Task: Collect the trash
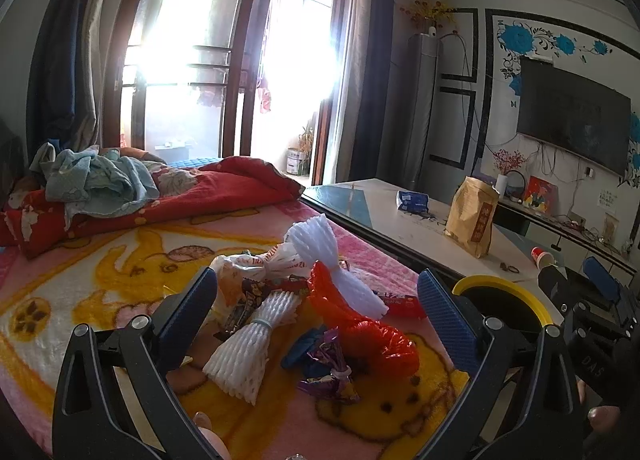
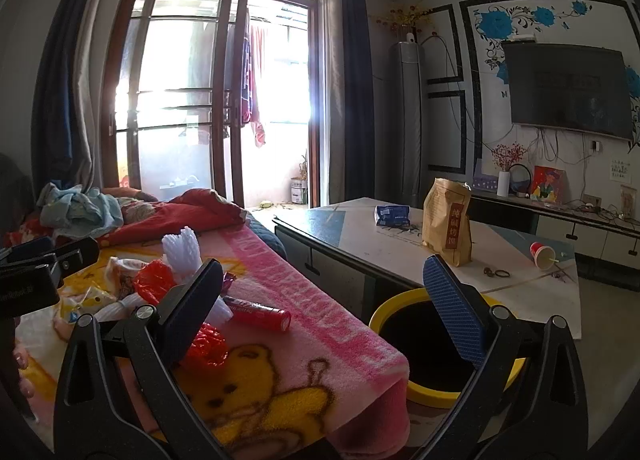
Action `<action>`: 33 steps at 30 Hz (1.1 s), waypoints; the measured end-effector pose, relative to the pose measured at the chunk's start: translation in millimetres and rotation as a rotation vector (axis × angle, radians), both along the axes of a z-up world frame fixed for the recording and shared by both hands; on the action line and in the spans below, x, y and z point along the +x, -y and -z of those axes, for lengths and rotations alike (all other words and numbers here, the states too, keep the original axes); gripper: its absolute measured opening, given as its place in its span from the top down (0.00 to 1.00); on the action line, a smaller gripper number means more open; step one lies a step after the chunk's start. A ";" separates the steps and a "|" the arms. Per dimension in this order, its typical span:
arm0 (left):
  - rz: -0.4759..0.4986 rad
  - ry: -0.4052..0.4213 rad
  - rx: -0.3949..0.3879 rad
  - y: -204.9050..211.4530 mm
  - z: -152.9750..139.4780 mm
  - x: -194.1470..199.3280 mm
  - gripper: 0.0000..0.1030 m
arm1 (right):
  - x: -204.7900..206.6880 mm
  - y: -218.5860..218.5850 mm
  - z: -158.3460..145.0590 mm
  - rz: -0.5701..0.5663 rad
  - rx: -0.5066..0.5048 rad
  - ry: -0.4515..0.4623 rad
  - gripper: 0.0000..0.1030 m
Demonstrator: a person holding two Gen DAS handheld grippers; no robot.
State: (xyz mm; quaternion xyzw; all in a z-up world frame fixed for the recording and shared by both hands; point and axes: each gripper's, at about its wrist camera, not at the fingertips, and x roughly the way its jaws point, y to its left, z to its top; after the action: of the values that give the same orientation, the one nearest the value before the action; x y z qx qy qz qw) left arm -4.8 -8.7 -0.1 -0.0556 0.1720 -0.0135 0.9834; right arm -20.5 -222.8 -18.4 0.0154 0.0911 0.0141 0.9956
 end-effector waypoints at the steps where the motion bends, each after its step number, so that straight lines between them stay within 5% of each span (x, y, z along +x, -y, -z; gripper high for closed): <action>1: 0.000 -0.001 -0.002 -1.0 0.1 -0.1 0.06 | 0.2 0.0 0.6 -0.002 0.000 -0.001 0.10; 15: -0.057 -0.018 -0.029 -22.5 5.5 5.9 0.06 | 1.9 -16.7 -0.3 -0.089 -0.036 -0.037 0.10; 33: -0.244 -0.069 -0.086 -94.2 7.0 9.0 0.06 | 36.6 -83.4 -3.0 -0.354 -0.088 -0.173 0.10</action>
State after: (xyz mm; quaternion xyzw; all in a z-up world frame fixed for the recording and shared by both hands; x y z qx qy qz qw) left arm 4.1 85.5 -7.1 -0.1185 0.1969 0.1010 0.9680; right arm 16.0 -139.4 -15.4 -0.0432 0.1780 0.1835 0.9658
